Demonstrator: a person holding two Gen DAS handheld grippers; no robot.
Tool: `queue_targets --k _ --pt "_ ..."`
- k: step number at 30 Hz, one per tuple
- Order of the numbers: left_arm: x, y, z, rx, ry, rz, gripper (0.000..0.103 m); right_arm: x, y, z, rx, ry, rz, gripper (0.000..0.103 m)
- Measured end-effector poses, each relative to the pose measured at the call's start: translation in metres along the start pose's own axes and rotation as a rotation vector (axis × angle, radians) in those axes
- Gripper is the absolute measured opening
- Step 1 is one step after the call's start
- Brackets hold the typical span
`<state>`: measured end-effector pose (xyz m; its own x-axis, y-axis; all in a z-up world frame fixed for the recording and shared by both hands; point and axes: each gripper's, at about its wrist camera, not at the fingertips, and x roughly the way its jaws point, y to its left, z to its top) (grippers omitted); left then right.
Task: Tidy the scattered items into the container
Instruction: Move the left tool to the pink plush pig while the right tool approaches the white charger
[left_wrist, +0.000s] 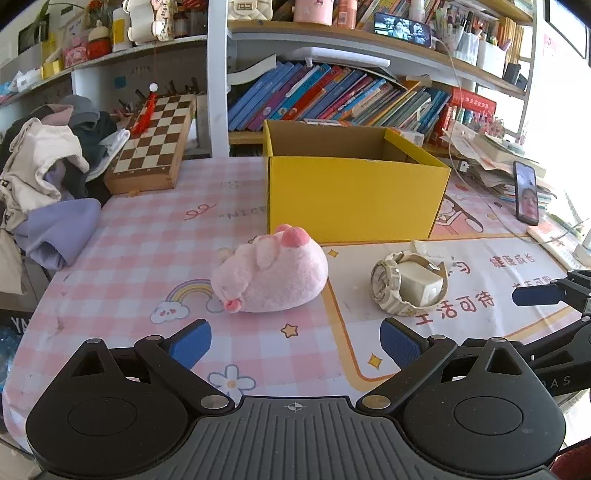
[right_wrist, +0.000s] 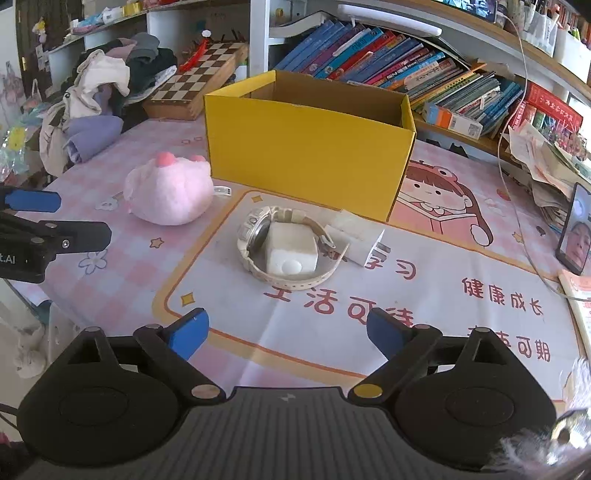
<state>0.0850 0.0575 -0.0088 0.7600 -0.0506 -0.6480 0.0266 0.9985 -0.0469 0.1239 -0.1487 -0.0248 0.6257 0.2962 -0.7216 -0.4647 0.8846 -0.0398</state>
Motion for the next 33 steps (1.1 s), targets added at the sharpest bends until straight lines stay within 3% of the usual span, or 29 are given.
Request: queue_targets --k 16,33 --pt "0.02 -0.015 0.01 0.034 0.022 -0.009 0.1 0.011 -0.017 0.004 0.019 0.013 -0.003 0.095" --pt "0.036 -0.007 0.017 -0.021 0.035 0.045 0.1 0.034 -0.018 0.02 -0.053 0.049 0.065 0.095"
